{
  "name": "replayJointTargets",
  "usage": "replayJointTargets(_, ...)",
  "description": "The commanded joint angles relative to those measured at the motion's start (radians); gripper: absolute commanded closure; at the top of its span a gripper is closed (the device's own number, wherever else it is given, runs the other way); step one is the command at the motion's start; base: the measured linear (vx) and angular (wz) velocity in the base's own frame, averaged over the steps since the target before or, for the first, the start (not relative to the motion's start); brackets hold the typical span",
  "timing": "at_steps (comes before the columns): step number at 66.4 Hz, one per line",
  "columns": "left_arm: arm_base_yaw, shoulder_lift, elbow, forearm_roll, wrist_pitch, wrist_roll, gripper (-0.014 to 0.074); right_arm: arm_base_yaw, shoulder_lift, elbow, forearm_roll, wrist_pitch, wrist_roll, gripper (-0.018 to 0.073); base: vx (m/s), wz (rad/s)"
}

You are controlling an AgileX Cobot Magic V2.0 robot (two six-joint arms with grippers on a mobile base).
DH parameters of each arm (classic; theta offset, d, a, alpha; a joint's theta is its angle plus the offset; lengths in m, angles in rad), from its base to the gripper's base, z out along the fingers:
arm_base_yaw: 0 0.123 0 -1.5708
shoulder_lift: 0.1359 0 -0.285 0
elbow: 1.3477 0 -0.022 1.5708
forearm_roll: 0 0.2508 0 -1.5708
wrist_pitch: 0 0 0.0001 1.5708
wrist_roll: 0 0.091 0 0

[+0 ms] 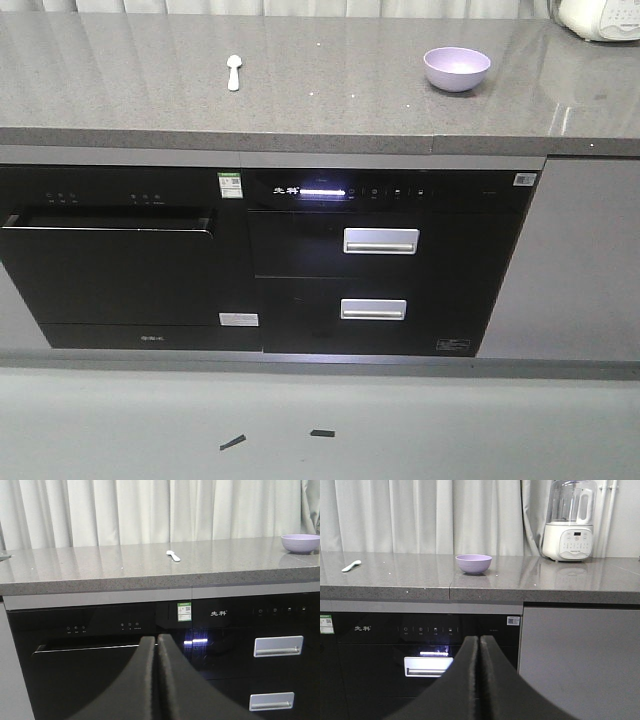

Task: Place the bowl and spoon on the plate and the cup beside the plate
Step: 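Continue driving closer to the counter edge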

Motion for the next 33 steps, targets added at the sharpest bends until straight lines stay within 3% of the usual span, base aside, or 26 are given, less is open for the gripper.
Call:
replayJointTargets(1,0.0,0.01,0.03,-0.007,-0.068,-0.011,0.0602,-0.005,-0.011,0.014,-0.007,-0.071,-0.003,0.0561,0.09,0.01)
replayJointTargets(33,0.0,0.01,0.03,-0.007,-0.068,-0.011,0.0602,-0.005,-0.011,0.014,-0.007,-0.071,-0.003,0.0561,0.1,0.02)
